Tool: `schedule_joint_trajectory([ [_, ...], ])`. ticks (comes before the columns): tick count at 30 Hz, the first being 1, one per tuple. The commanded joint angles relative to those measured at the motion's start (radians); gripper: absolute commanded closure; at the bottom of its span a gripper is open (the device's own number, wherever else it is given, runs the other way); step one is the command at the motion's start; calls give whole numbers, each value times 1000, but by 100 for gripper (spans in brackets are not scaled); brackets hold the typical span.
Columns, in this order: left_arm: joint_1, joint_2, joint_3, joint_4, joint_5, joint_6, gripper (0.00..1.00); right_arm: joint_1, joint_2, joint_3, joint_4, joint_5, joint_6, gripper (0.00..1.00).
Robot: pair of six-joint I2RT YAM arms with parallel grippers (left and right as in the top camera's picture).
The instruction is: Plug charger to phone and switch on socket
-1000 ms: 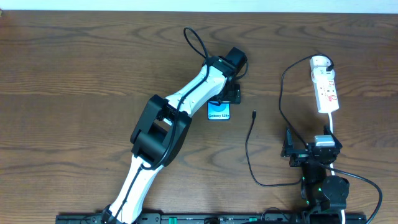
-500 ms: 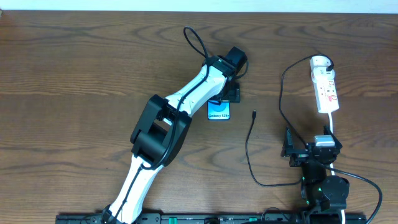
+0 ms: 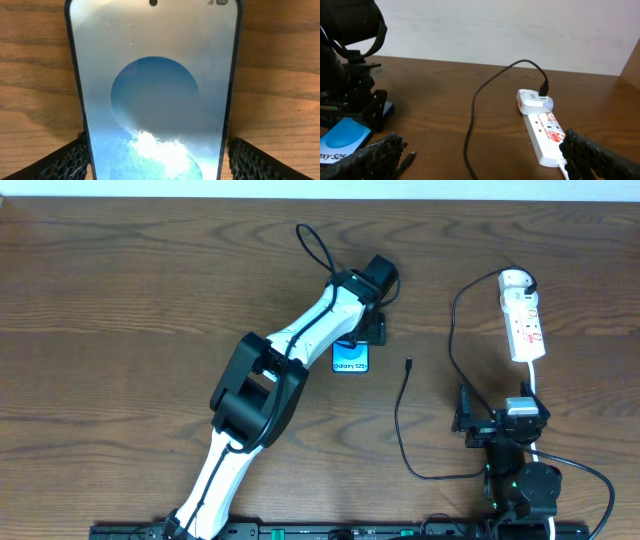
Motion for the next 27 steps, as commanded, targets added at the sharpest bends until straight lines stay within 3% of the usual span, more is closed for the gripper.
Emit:
schedule_joint_trajectory([
  [1,0,24,-2,-6,-10,5,12,0,-2,-1,-5,1,13,1],
  [27,0,-10,0,-30,-10,6,20,0,-2,-1,-5,1,13,1],
])
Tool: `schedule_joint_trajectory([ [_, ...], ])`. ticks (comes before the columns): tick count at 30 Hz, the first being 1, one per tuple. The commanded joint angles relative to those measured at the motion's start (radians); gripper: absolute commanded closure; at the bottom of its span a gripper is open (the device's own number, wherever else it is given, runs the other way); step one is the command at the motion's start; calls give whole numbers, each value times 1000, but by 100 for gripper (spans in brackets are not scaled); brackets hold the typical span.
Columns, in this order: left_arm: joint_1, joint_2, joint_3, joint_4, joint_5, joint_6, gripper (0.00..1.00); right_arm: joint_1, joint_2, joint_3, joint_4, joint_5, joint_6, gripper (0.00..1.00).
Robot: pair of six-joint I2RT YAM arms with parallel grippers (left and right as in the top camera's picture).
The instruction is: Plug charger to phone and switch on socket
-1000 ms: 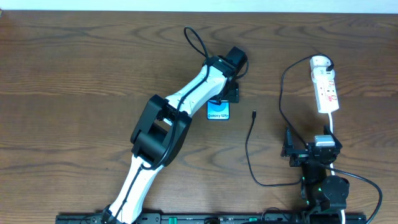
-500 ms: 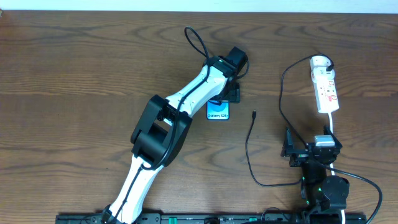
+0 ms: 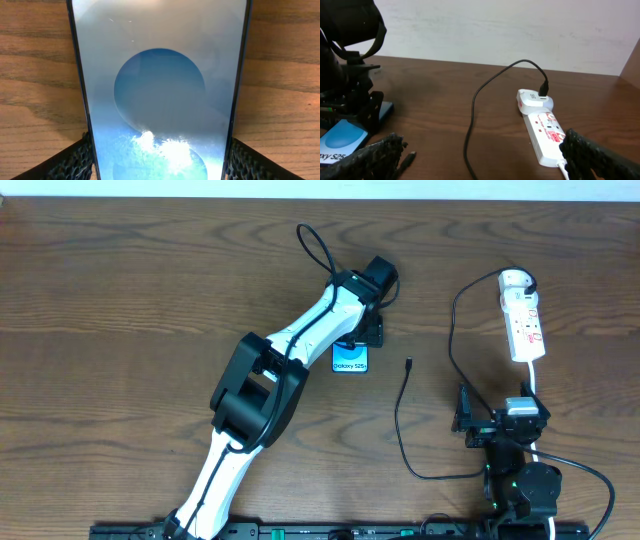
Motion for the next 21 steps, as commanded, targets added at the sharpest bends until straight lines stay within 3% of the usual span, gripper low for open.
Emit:
schedule_joint_trajectory([
  [1,1,-10,0,-17,-9,-2,22,0,-2,-1,-5,1,12,1],
  [21,1,-130,12,-126,38,-2,22,0,-2,-1,-5,1,12,1],
])
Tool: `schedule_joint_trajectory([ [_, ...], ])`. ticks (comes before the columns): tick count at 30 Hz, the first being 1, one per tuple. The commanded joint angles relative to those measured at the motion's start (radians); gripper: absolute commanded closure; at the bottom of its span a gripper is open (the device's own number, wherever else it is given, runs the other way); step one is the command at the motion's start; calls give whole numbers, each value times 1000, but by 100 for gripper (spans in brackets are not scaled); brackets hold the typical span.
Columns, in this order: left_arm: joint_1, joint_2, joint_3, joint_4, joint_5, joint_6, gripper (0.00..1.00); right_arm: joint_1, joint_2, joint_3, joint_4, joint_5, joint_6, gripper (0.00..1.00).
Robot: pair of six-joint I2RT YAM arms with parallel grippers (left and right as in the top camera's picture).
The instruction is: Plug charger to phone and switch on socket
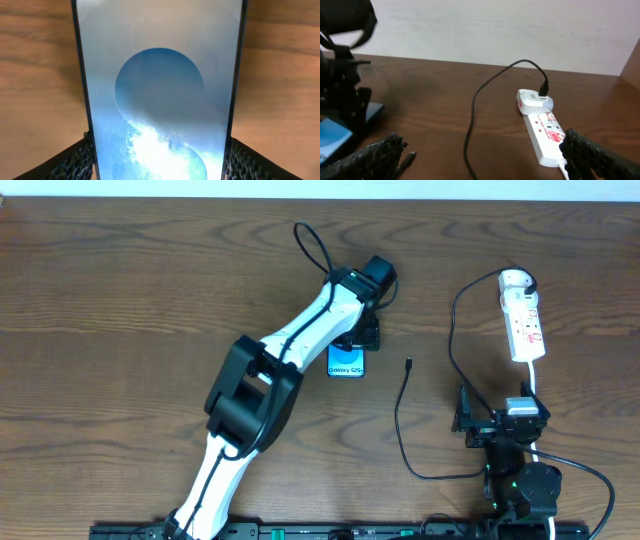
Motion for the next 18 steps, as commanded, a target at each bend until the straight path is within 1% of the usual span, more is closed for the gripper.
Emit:
schedule_joint_trajectory([
  [1,1,-83,12,-32,43,-2,22,0,-2,-1,-5,1,12,1],
  [4,1,-87,13,-76,103,-2,22,0,-2,-1,-5,1,12,1],
  [13,1,-87,-2,-114,92,-1,22,0,-2,-1,-5,1,12,1],
  [18,1,-81,-103,-77,73,-2,22,0,-2,-1,-5,1,12,1],
])
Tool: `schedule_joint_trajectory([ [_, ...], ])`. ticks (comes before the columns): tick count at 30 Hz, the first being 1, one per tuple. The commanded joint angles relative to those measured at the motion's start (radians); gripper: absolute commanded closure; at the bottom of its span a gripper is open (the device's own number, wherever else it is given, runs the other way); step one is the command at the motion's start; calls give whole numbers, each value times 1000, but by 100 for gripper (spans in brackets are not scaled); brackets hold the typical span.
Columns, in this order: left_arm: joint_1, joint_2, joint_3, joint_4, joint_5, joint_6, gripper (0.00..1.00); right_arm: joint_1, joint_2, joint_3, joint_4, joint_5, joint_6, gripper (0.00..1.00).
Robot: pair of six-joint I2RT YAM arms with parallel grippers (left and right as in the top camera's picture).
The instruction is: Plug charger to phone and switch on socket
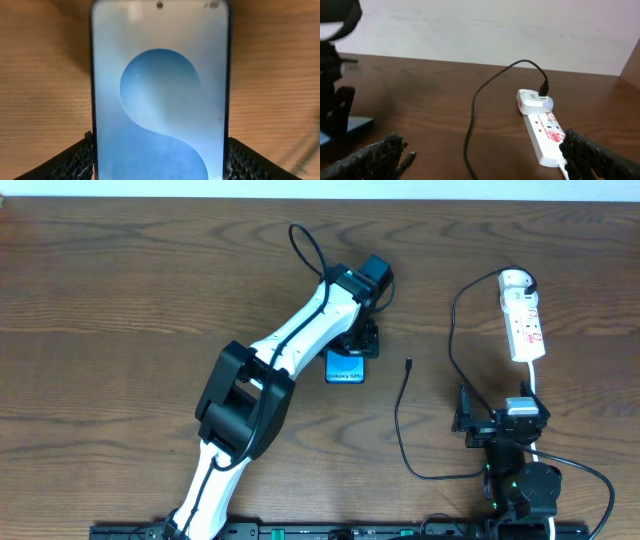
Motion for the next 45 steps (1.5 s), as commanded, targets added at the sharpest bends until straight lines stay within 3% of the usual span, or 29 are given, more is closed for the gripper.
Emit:
schedule_joint_trajectory([
  [1,2,-21,-83,20,-9,-2,22,0,-2,-1,-5,1,12,1],
  [10,2,-18,-206,124,-8,-2,21,0,-2,-1,-5,1,12,1],
  [13,2,-18,-209,135,-8,-2,5,0,-2,-1,-5,1,12,1],
  [15,2,-18,-209,142,-8,-2,0,0,-2,-1,-5,1,12,1],
  [33,0,-14,-271,198,-13,-2,0,0,-2,-1,-5,1,12,1],
  [37,0,-14,-296,224,-16,-2,10,0,-2,-1,-5,1,12,1],
  [45,0,-14,-296,222,-16,-1,11,0,-2,-1,-5,1,12,1],
])
